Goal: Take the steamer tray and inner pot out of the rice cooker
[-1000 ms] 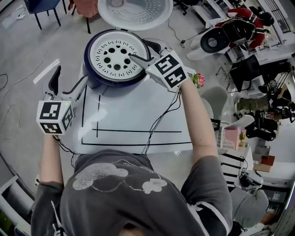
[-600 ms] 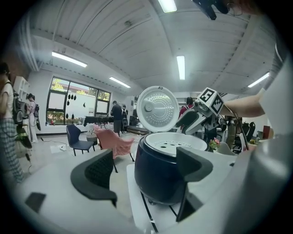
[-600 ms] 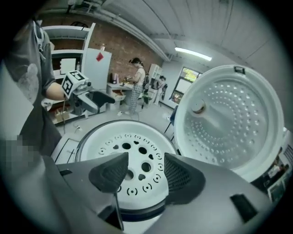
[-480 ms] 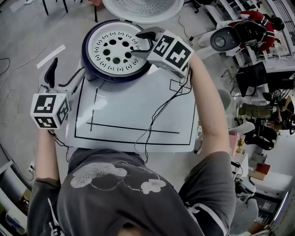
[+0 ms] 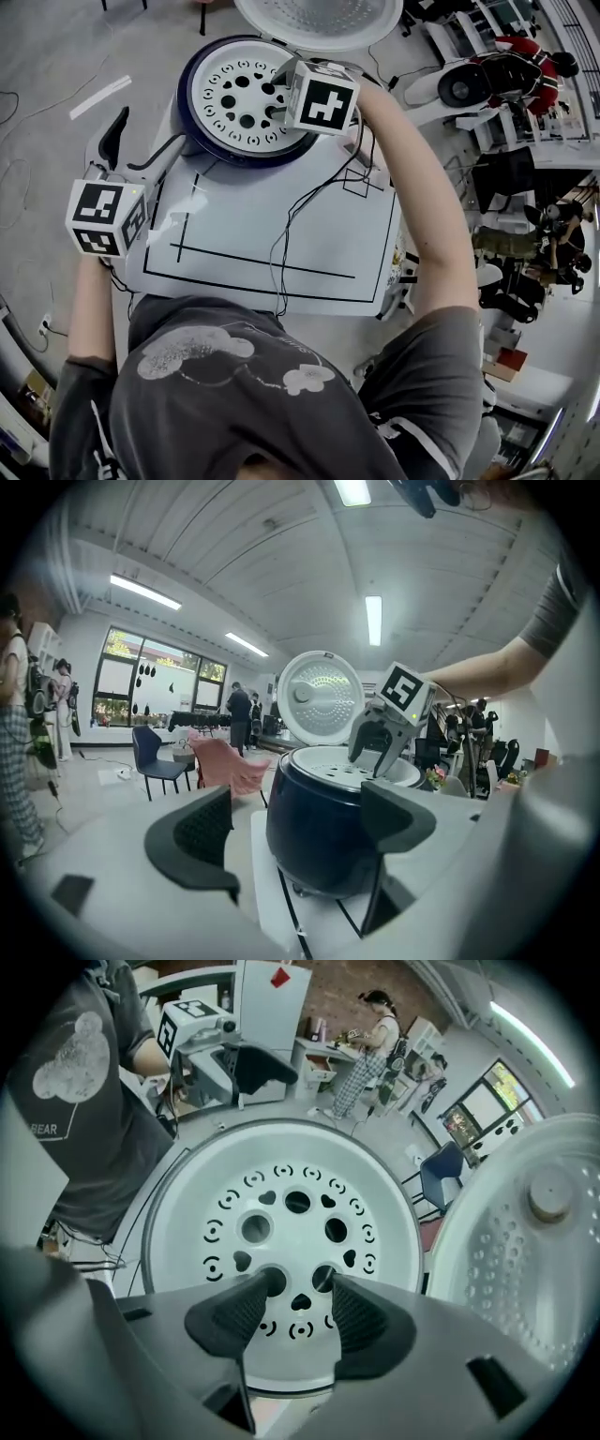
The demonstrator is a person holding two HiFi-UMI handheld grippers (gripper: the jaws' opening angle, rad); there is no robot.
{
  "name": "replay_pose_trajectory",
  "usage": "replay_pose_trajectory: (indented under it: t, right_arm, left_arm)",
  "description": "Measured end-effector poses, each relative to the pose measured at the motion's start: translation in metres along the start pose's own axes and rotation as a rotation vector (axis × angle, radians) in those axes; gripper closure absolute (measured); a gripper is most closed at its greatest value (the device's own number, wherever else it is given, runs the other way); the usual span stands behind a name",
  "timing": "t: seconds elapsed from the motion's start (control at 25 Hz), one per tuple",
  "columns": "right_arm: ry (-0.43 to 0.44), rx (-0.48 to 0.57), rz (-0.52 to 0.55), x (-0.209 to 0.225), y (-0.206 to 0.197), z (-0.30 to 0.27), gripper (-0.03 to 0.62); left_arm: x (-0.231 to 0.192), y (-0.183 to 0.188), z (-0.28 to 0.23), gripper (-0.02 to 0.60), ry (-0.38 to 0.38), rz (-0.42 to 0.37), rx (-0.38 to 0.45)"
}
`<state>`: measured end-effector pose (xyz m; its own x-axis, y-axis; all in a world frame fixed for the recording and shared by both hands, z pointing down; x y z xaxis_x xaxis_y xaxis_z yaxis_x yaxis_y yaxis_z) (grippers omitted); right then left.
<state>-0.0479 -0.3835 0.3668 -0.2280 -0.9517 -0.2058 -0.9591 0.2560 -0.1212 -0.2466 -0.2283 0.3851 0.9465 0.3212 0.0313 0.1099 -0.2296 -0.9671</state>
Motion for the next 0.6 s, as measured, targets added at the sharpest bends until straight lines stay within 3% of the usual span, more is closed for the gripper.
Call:
replay_pose_trajectory:
  t: [0.2, 0.4, 0.6]
  right_arm:
    - [0.033, -0.059, 0.055, 0.005, 0.024, -0.008, 0.358]
    - [0.08, -0.101, 0.086, 0.014, 0.048, -0.03, 0.401]
    - [0.109, -0.109, 0.03, 0.035, 0.059, -0.042, 0.428]
  left_arm:
    - [-0.024, 0.004, 0.019, 0.153, 0.025, 0.025, -0.009]
    - [-0.054, -0.001, 0.017, 0.153, 0.03, 0.033, -0.016]
    - [-0.074, -0.002, 0.005, 0.153, 0.007, 0.026, -0.02]
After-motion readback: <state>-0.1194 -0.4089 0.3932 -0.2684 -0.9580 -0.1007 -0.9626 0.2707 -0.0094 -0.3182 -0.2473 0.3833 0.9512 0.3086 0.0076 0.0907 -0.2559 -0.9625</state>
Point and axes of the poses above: the fingertips, and each gripper's own axes: z backward along the fingers, x to its right, y out of its top, the point moved 8 cm from there along z, backward along the fingers, and after that the axes turned 8 degrees about -z, right-handed, at the moved point
